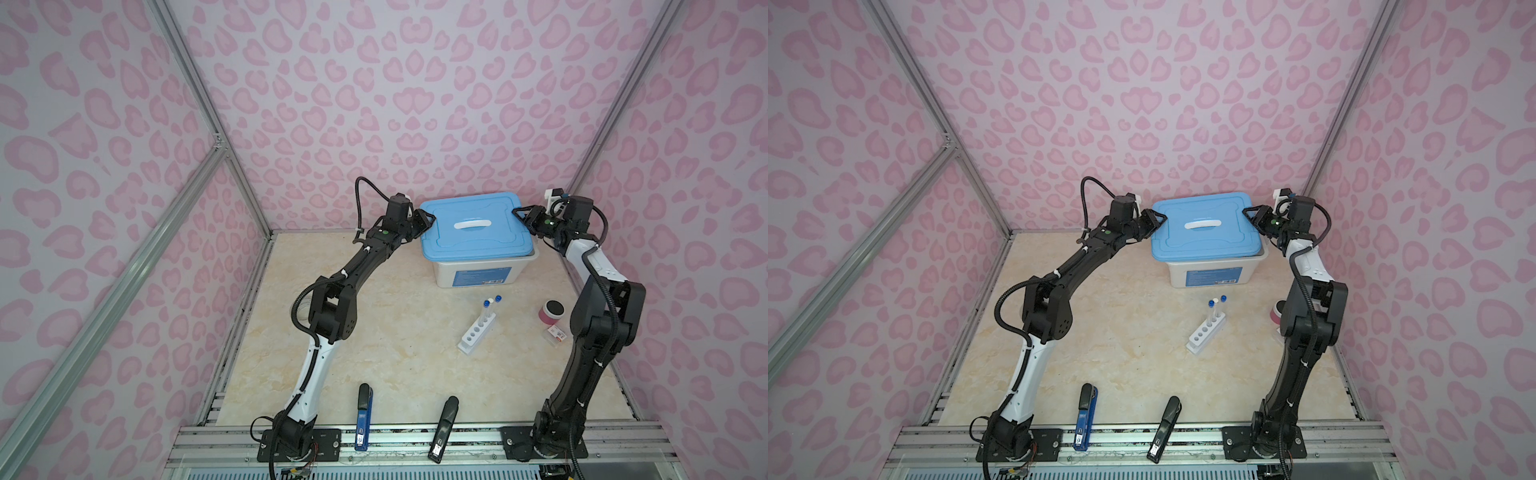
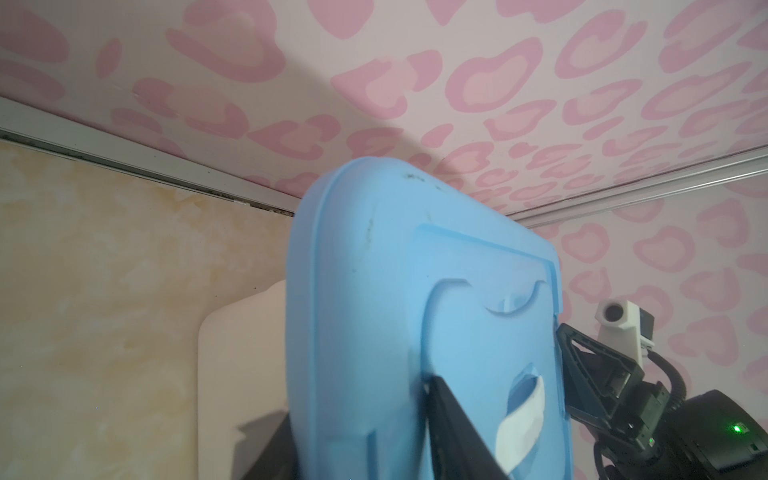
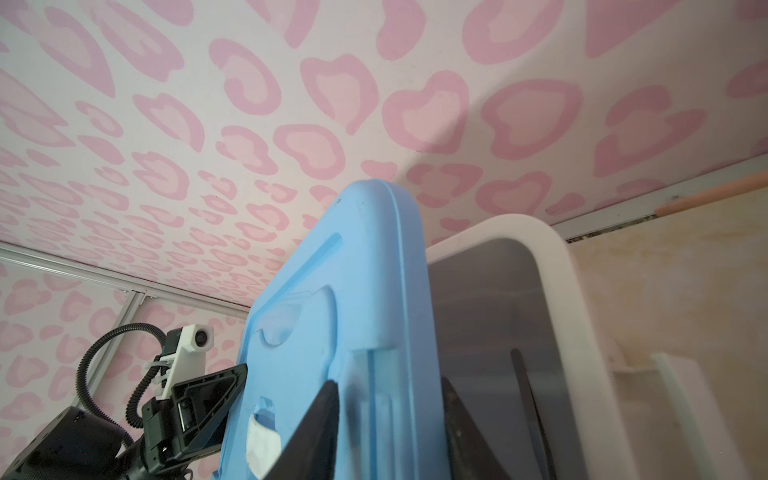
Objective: Organize the chemistry lab equipment
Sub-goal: 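Lower the blue lid onto the white bin rim with both grippers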
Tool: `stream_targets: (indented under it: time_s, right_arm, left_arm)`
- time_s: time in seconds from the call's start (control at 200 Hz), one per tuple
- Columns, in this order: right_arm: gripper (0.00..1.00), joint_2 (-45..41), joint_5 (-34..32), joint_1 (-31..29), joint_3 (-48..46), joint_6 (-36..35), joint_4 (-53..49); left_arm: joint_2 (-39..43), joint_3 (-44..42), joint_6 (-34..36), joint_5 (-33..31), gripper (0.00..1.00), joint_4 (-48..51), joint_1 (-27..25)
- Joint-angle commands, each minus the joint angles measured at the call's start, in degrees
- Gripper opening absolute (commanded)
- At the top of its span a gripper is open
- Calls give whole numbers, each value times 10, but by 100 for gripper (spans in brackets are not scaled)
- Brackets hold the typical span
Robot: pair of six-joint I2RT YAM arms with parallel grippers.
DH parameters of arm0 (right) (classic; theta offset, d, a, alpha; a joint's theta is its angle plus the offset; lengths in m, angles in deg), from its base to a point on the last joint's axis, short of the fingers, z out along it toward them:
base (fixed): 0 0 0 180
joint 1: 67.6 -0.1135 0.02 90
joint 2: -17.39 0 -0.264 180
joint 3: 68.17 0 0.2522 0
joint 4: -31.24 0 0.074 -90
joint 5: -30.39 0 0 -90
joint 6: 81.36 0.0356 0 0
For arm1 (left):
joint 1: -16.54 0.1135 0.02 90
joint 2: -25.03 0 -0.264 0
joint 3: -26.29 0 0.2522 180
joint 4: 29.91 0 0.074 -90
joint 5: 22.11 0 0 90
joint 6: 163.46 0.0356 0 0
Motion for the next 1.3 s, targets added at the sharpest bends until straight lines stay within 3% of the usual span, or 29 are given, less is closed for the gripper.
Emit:
stream_targets:
  time_s: [0.0,0.345,0.83,0.915,0.95,1.295]
  right_arm:
    - [37,4,63,-8,2,-2,7]
    - [37,15,68,-1,8,4,11]
    - [35,15,71,12,-5,33,44]
    - [34,16,74,15,-13,46,62]
    - [34,16,75,17,-18,54,73]
    - [33,23,84,27,-38,110,144]
  left_arm:
    - [16,0,39,90,43,3,-27]
    - [38,-2,58,82,59,21,-31]
    - [53,4,77,73,75,33,-32]
    - [56,9,81,71,85,36,-32]
    - [57,10,82,70,99,38,-32]
    - [72,12,103,57,97,54,-28]
